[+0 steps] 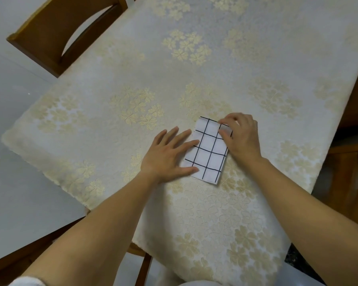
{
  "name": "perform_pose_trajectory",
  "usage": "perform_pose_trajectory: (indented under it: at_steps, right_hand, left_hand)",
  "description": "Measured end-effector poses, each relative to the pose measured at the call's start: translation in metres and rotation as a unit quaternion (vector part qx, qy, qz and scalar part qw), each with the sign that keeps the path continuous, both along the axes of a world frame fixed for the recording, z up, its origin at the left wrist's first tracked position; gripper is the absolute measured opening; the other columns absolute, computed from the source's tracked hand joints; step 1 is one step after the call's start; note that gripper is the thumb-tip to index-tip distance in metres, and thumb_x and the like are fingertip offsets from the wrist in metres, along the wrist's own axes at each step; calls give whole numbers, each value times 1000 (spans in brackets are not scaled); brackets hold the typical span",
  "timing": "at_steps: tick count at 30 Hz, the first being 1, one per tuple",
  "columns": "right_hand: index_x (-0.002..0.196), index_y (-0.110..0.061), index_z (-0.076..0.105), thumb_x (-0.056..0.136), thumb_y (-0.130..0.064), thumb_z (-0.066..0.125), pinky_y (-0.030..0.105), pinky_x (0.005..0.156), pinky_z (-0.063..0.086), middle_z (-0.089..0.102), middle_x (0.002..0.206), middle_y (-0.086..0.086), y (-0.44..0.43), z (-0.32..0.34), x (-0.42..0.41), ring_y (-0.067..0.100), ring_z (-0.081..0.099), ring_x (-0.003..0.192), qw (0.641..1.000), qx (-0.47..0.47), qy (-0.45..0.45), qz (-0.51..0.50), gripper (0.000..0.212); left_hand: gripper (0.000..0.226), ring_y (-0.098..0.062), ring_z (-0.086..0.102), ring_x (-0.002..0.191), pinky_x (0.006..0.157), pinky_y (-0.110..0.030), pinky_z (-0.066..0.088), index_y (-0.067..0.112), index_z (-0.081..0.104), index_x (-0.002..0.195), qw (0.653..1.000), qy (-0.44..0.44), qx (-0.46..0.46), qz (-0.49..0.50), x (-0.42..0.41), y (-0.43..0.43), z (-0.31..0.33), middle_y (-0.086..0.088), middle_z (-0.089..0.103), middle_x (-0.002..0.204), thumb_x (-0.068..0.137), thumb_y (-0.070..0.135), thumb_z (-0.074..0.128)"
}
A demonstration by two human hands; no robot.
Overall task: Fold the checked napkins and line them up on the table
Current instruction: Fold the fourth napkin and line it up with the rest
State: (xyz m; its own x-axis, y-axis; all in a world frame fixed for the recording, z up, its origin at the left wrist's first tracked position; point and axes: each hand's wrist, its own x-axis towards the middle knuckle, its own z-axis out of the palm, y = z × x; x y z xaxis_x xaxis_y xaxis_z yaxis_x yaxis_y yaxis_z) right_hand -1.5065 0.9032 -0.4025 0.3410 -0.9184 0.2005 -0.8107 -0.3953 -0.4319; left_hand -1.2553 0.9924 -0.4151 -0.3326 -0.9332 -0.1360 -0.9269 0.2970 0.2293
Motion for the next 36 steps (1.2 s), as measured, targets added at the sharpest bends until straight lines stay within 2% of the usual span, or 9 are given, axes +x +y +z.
perform_pose_trajectory:
  at_steps: [3,5,10,14,19,22,25,28,36]
  right_hand:
    - [119,-15,71,95,-26,68,26,102,31,71,117,1,11,0,-11,23,59,115,993,34,24,112,26]
    - [129,-15,66,95,-33,68,28,112,29,67,131,1,14,-2,-21,21,55,128,989,83,43,118,39]
    - [147,-16,49,85,-56,69,35,124,16,44,156,-1,10,0,-38,16,31,149,977,163,65,118,77]
    - [156,-21,34,72,-81,56,39,127,5,25,165,-7,9,1,-42,14,12,155,968,185,106,129,105]
    - [161,-28,12,67,-83,64,46,126,-4,1,168,-12,4,7,-37,19,-7,156,954,183,182,153,121]
    - [160,-21,19,74,-79,62,48,126,2,9,169,-4,-5,21,-20,23,1,156,960,116,184,175,113]
    - [152,-10,41,93,-60,53,45,123,25,39,159,8,2,24,4,27,33,148,974,40,95,200,78]
    - [152,-10,41,101,-47,51,38,121,27,39,159,7,9,14,14,23,35,147,964,102,104,221,64]
    - [158,-12,27,82,-69,63,36,125,16,18,167,2,-13,3,0,17,15,154,948,178,127,231,102]
  left_hand:
    - [88,-20,-5,159,128,-47,2,51,8,160,1000,-8,6,-4,0,0,1,14,2,172,85,94,22]
    - [88,-20,-7,159,128,-47,1,51,5,160,1000,-10,8,-4,-1,0,2,14,0,172,85,94,20]
    - [89,-19,-7,159,128,-47,1,52,4,160,1000,-14,7,-5,-1,0,2,14,0,172,84,95,20]
    - [89,-19,-5,159,128,-46,2,52,8,160,1000,-13,1,-2,-2,1,3,14,2,172,84,95,22]
    - [90,-20,-5,159,128,-47,1,52,7,160,1000,-19,2,-3,-3,1,3,13,1,172,83,96,23]
    - [90,-20,-7,159,128,-48,1,52,5,160,1000,-27,8,-5,-4,1,3,13,-2,172,83,96,21]
    - [90,-21,-6,159,128,-48,2,52,5,160,1000,-24,5,-3,-4,1,4,13,0,172,83,96,21]
    - [90,-21,-2,160,128,-48,5,52,9,160,1000,-15,-3,-1,-3,2,1,12,3,172,82,96,25]
    - [94,-20,-3,160,128,-48,3,51,8,160,1000,-15,-1,-1,-3,2,0,14,3,172,80,97,29]
